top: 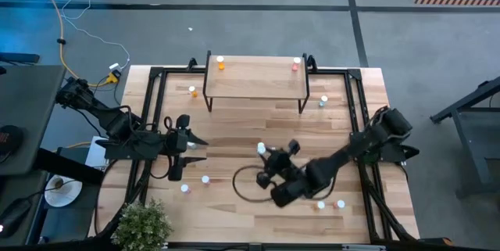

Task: Pick and place medicine bottles onto shelf by color
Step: Put the bottom green pill bottle on the shelf

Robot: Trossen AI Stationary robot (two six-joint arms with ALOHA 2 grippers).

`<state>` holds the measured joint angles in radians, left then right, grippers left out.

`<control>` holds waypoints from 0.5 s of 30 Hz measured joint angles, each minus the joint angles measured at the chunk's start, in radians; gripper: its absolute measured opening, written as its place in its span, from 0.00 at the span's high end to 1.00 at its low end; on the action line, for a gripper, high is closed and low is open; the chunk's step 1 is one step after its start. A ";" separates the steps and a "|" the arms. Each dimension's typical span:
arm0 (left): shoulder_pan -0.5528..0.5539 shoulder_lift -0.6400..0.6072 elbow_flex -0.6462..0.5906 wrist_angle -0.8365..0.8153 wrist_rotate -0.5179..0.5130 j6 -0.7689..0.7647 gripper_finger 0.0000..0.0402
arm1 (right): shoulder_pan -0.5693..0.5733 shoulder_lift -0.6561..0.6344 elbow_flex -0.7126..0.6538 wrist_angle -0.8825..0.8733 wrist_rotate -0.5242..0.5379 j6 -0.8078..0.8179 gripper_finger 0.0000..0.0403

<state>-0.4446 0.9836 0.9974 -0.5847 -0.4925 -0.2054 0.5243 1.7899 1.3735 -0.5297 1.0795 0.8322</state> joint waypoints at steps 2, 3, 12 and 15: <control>0.000 -0.001 0.000 -0.003 0.002 0.000 0.51 | -0.031 -0.041 0.000 -0.017 -0.005 -0.036 0.78; 0.000 -0.001 0.000 -0.002 0.002 0.000 0.51 | -0.049 -0.059 0.000 -0.017 -0.009 -0.059 0.78; 0.000 -0.001 0.000 -0.003 0.009 0.000 0.51 | -0.242 -0.211 0.000 -0.010 -0.051 -0.273 0.78; 0.000 -0.001 0.000 -0.002 0.009 0.000 0.51 | -0.316 -0.237 0.000 0.017 -0.092 -0.336 0.78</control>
<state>-0.4446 0.9825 0.9970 -0.5871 -0.4831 -0.2051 0.2084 1.5526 1.3735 -0.5125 0.9876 0.4962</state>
